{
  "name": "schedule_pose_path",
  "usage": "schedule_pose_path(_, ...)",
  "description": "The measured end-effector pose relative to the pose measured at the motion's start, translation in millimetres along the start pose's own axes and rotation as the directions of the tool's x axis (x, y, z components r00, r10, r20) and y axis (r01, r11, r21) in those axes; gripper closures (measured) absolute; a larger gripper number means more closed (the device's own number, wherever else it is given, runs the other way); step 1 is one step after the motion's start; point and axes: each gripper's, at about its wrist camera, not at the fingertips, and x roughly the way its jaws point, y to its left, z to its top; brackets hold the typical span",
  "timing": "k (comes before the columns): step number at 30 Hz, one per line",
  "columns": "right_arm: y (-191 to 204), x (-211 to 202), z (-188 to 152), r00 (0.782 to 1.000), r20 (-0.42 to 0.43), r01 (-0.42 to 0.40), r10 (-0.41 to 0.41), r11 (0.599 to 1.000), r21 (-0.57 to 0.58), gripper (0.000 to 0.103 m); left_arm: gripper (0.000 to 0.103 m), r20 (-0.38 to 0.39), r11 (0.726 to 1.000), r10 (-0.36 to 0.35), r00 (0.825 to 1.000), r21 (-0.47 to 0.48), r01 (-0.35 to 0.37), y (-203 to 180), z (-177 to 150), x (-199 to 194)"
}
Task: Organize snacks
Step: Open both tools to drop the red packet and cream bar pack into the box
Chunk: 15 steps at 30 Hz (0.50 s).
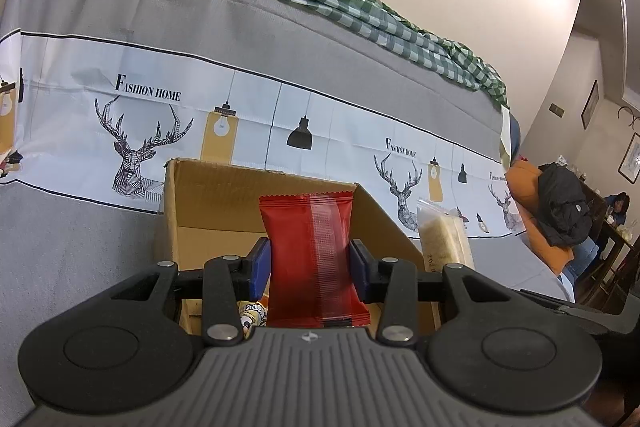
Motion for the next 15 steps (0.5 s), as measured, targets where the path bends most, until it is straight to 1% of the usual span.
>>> schedule_pose_path(15,0.7,2.6,-0.2,1.000,0.000,-0.012,0.012,1.000,-0.018,0.065,0.057,-0.007,1.000,-0.009,1.000,0.006,0.009,-0.6,0.0,2.2)
